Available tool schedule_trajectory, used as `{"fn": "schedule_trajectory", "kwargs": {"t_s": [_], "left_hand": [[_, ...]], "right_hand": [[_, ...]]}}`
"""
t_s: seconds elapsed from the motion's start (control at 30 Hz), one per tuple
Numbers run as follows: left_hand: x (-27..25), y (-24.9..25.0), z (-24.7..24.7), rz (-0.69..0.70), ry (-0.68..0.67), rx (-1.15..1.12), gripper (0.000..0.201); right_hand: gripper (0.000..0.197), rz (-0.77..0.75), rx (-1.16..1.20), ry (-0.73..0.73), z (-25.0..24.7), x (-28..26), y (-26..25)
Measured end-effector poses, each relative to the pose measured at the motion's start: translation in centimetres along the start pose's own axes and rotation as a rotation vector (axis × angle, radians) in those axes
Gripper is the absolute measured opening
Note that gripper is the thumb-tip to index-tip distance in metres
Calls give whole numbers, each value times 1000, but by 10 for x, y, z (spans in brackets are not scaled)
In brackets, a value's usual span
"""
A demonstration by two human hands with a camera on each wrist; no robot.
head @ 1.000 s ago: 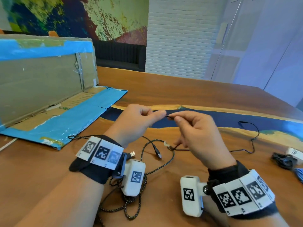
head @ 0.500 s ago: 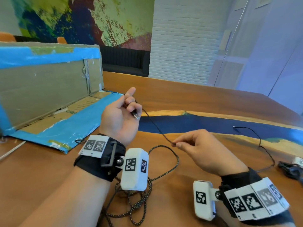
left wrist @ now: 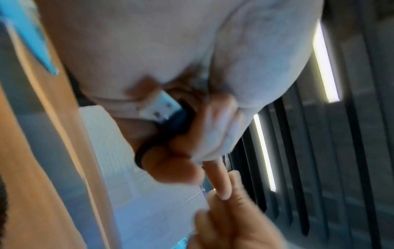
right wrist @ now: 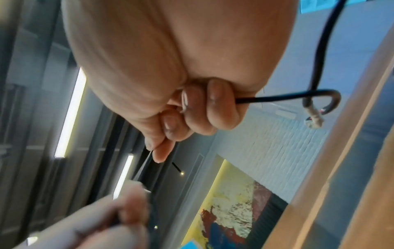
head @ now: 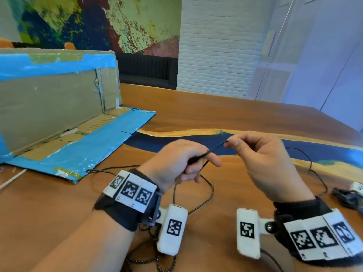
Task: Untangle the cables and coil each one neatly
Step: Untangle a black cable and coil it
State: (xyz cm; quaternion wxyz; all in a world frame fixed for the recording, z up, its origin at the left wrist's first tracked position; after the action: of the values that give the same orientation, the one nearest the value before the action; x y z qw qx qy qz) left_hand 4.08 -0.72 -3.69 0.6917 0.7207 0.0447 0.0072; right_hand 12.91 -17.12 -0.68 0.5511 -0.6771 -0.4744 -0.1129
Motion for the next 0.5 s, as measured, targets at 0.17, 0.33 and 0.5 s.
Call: {"fn": "schedule_trajectory", "kwargs": {"t_s": [0.17,0.33,0.5], "left_hand": [[0,4,1,18,-65,-491,43],[5,9,-16,202,131,-904,34],[12,-2,-12,179,300,-713,34]], "right_hand": [[22,179,9,-102,21,-6,20],[37,307,46,-445,52,-17,17],[19,214,-50,-669,65,-22,-1]]}}
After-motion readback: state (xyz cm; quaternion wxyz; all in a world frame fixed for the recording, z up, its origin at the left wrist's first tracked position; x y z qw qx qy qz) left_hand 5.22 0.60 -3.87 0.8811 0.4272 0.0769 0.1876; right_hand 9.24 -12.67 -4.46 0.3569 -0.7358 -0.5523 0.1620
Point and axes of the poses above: each hand's wrist, its own x-axis towards the middle knuckle, its own z-axis out of the palm, y = z × x, the point moved 4 cm from there along x, towards the middle knuckle, and after that the axes turned 10 degrees about -z, right-handed, at the moved point
